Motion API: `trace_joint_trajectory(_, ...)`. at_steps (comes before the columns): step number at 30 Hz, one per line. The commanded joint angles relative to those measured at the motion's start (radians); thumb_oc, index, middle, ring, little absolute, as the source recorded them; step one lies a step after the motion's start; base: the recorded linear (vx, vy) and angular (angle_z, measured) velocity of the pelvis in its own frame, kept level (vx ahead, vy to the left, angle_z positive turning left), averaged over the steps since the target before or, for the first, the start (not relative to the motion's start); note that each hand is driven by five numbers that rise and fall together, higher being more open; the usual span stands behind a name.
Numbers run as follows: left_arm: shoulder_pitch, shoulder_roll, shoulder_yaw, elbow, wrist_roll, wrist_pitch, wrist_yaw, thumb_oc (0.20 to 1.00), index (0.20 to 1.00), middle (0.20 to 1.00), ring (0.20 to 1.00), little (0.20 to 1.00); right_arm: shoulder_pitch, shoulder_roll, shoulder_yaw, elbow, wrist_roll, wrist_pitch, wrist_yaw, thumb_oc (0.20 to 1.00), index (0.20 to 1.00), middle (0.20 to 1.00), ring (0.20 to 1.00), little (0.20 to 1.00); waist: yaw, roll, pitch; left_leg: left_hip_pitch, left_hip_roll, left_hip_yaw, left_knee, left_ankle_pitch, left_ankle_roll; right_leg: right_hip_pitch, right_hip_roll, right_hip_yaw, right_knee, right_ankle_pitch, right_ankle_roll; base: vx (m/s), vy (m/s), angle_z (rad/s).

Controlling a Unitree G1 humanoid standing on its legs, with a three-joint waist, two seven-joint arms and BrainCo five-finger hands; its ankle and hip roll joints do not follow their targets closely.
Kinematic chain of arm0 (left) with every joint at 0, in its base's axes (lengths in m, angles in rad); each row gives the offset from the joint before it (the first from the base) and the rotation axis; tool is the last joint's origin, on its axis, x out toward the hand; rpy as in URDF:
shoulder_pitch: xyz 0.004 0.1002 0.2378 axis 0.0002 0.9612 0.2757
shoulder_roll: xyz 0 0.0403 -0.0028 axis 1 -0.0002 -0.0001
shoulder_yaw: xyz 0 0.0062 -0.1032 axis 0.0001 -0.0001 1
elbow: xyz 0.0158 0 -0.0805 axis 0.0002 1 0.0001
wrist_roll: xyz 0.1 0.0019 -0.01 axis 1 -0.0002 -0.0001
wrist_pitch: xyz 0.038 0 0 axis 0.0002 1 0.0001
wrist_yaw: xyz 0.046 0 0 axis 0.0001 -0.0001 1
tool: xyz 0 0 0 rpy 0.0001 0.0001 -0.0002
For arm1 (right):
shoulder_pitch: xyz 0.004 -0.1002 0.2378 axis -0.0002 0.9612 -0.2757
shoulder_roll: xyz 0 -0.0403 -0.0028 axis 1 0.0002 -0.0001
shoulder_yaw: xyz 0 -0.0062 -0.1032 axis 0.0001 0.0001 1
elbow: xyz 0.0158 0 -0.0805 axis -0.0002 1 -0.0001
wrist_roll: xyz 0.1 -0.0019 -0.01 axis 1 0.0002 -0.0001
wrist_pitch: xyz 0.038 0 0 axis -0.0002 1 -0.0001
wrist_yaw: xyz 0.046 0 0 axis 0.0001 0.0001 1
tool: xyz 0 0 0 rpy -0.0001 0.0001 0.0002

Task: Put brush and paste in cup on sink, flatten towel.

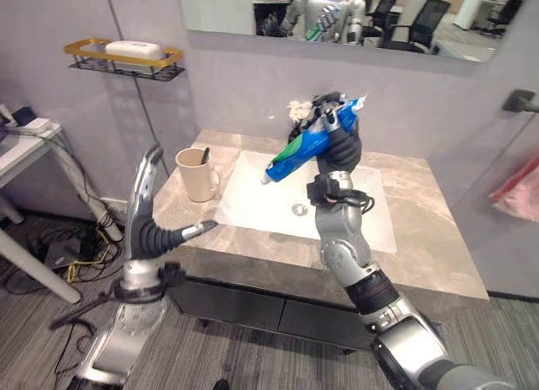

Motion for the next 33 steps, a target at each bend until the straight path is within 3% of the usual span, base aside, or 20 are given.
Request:
trace_joint_trajectory(1,-0.024,0.084,-0.010,0.002,-0.125,-0.039,-0.077,1.000,1.000,1.000,1.000,1.000,-0.202,-0.039,-0.081,-0.009,-0.107,-0.032,-0.050,0.200,0.200,0.200,0.200,0.200,0.032,-0.056,0.015,0.018,0.000,-0.030,0.005,-0.053,0.016,-0.004,-0.100,-0.030,0.007,0.028,0.036,0.03,0.008,0.19)
trace_joint_trajectory(5,0.066,0.108,-0.031,0.125,-0.205,-0.018,-0.164,1.000,1.000,1.000,1.000,1.000,-0.278,-0.125,-0.091,0.036,-0.160,-0.025,-0.086,0.200,0.200,0.200,0.200,0.200,0.092,-0.070,0.028,0.000,-0.012,-0.075,0.005,-0.050,0.021,0.015,-0.105,-0.074,0.007,0.021,0.041,0.03,0.002,0.33)
trace_joint_trajectory(8,0.065,0.133,-0.048,0.174,-0.225,-0.004,-0.206,1.000,1.000,1.000,1.000,1.000,-0.292,-0.164,-0.082,0.060,-0.120,-0.022,-0.061,0.200,0.200,0.200,0.200,0.200,0.114,-0.078,0.030,-0.018,-0.021,-0.101,0.005,-0.041,0.022,0.019,-0.111,-0.104,0.007,0.024,0.043,0.01,0.006,0.43)
trace_joint_trajectory(10,0.080,0.173,-0.075,0.233,-0.207,0.017,-0.258,1.000,1.000,1.000,1.000,1.000,-0.328,-0.239,-0.050,0.073,-0.113,-0.009,-0.037,0.200,0.200,0.200,0.200,0.200,0.139,-0.089,0.034,-0.038,-0.032,-0.144,0.005,-0.034,0.022,0.038,-0.113,-0.150,0.008,0.024,0.045,0.05,0.007,0.62)
trace_joint_trajectory(14,0.085,0.242,-0.118,0.296,-0.165,0.035,-0.319,1.000,1.000,1.000,1.000,1.000,-0.468,-0.273,0.008,0.222,-0.161,0.021,-0.051,0.200,0.200,0.200,0.200,0.200,0.160,-0.107,0.048,-0.060,-0.045,-0.188,0.005,-0.030,0.032,0.036,-0.115,-0.192,0.044,0.013,0.048,0.02,0.034,0.62)
trace_joint_trajectory(19,0.080,0.226,-0.115,0.320,-0.169,0.039,-0.324,1.000,1.000,1.000,1.000,1.000,-0.492,-0.327,0.026,0.282,-0.230,0.050,-0.081,0.200,0.200,0.200,0.200,0.200,0.177,-0.129,0.057,-0.075,-0.060,-0.209,0.005,-0.029,0.039,0.041,-0.119,-0.213,0.046,0.015,0.054,0.02,0.025,0.05)
trace_joint_trajectory(26,0.084,0.210,-0.104,0.349,-0.164,0.053,-0.327,1.000,1.000,1.000,1.000,1.000,-0.484,-0.323,0.027,0.414,-0.243,0.082,-0.083,0.200,0.200,0.200,0.200,0.200,0.189,-0.158,0.059,-0.085,-0.074,-0.205,0.005,-0.036,0.048,0.035,-0.126,-0.211,0.031,0.040,0.063,0.00,0.041,0.00)
trace_joint_trajectory(33,0.087,0.196,-0.116,0.358,-0.206,0.062,-0.347,1.000,1.000,1.000,1.000,1.000,-0.531,-0.283,0.035,0.563,-0.314,0.110,-0.127,0.200,0.200,0.200,0.200,0.200,0.199,-0.165,0.066,-0.089,-0.078,-0.196,0.005,-0.037,0.054,0.027,-0.126,-0.198,0.019,0.049,0.063,-0.01,0.009,-0.04)
